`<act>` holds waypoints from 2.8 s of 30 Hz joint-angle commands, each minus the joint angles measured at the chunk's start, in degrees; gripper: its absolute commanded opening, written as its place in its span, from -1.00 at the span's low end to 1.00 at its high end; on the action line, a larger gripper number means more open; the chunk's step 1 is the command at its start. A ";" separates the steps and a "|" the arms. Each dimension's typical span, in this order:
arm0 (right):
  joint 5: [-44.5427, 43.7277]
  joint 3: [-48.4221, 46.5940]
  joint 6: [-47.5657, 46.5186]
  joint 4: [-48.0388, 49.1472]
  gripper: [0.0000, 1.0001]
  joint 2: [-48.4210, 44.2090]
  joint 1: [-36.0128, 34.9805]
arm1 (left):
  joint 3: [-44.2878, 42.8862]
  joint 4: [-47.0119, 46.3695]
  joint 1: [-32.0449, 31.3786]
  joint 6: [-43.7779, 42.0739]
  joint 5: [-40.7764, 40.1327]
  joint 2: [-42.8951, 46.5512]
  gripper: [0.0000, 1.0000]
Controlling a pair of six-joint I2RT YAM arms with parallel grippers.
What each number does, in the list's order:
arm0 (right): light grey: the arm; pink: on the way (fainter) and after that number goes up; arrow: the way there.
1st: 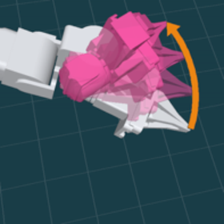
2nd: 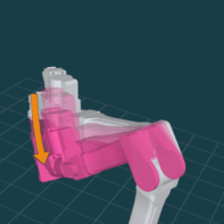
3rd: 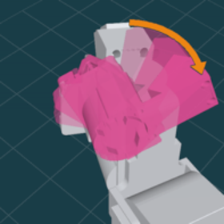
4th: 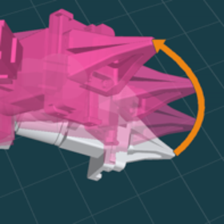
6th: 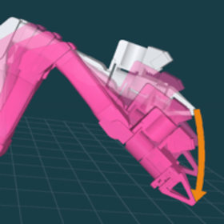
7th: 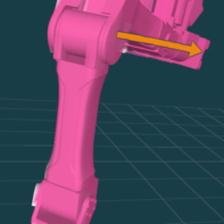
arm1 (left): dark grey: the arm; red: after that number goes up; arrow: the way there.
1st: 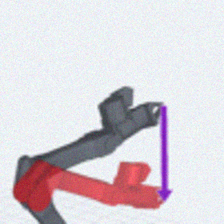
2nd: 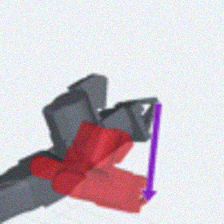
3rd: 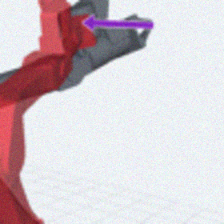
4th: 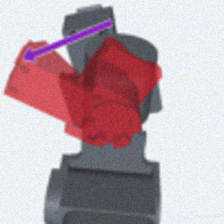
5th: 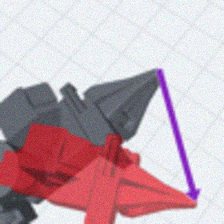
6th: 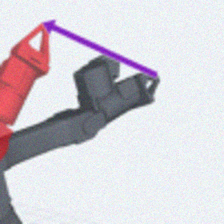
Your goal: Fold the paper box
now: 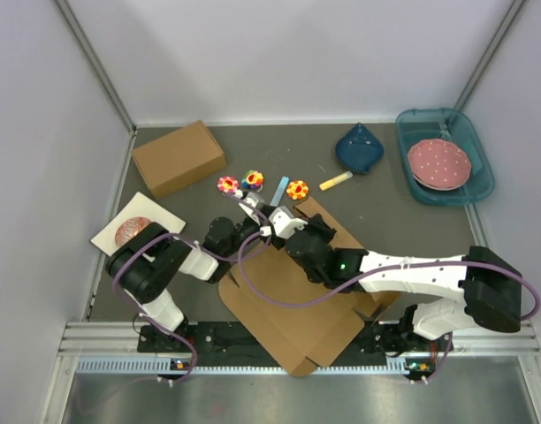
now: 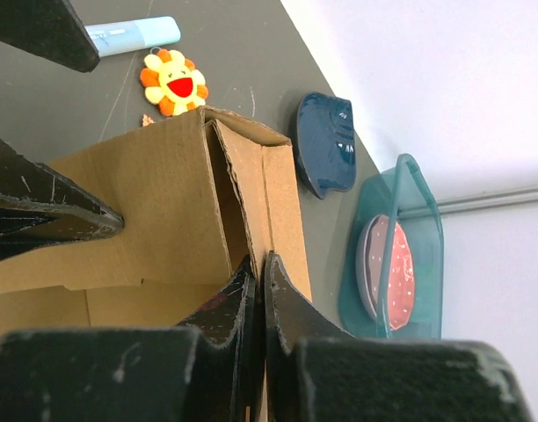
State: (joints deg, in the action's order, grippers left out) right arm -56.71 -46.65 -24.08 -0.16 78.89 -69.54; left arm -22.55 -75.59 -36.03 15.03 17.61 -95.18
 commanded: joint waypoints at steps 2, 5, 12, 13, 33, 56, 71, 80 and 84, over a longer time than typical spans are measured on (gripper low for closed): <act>17.68 2.80 7.64 -7.92 -1.00 4.78 -1.74 | -4.70 -20.12 0.44 -0.17 1.55 -3.52 0.71; 17.69 2.88 7.73 -7.92 -1.00 4.69 -1.74 | -6.37 -20.03 0.44 0.44 2.61 -4.84 0.28; 17.68 2.97 7.64 -7.92 -1.00 4.60 -1.74 | -8.13 -19.42 0.44 1.50 3.75 -6.07 -0.49; 17.86 3.06 7.64 -7.83 -1.00 4.52 -1.74 | -7.95 -19.59 0.44 1.67 3.58 -5.99 -0.34; 15.58 2.44 5.62 -8.19 -1.00 6.53 -2.18 | -3.57 -20.12 1.58 1.58 4.54 4.12 0.91; 19.53 2.44 7.46 -7.66 -1.00 2.23 -2.80 | 0.30 -20.12 4.74 7.92 9.29 7.46 0.95; 22.87 1.13 9.05 -9.50 -1.00 -3.30 -2.80 | 1.80 -20.03 4.83 7.21 8.06 9.48 0.96; 25.68 0.95 11.33 -10.56 -1.00 -3.92 -2.10 | 2.15 -20.03 4.83 8.70 8.94 10.54 0.97; 27.00 0.77 11.60 -10.82 -1.00 -4.19 -1.30 | 1.45 -20.12 4.39 10.89 11.66 9.14 0.98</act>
State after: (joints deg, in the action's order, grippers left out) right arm -46.89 -47.64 -20.56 -5.69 73.10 -70.06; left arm -19.97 -72.86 -31.42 23.07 27.68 -86.83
